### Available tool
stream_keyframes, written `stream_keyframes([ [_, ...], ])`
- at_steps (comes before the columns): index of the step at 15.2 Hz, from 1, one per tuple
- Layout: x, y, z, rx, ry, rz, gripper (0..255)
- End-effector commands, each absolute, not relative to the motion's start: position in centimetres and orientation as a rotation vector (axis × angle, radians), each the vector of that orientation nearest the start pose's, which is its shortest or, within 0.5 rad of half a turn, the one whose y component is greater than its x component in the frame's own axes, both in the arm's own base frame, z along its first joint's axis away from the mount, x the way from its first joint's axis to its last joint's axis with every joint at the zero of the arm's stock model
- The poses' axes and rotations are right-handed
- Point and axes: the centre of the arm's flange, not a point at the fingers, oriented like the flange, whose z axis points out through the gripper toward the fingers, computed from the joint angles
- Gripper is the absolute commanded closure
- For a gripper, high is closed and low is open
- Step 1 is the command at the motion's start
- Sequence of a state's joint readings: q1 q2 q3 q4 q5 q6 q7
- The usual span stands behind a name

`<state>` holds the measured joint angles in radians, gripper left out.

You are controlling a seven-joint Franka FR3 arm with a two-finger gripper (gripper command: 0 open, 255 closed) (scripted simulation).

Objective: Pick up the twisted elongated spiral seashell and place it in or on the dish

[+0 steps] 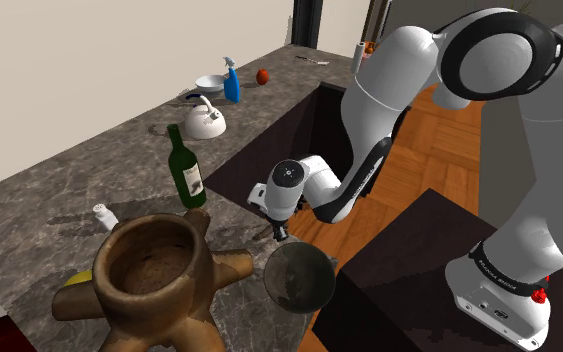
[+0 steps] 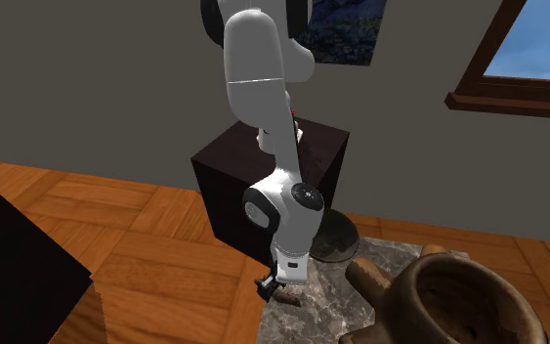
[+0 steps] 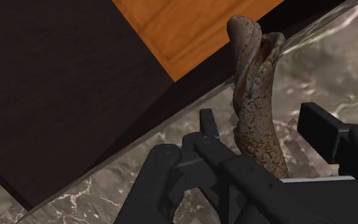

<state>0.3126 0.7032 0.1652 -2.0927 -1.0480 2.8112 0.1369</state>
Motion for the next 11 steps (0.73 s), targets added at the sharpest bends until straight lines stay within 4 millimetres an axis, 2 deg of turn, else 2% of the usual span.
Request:
stream_keyframes([
  [1,46.3,29.4,8.3,-2.675,-2.012,-0.228,255],
  [9,46.3,29.4,8.3,-2.675,-2.012,-0.228,255],
  [11,46.3,29.4,9.4,-2.675,-2.012,-0.228,255],
])
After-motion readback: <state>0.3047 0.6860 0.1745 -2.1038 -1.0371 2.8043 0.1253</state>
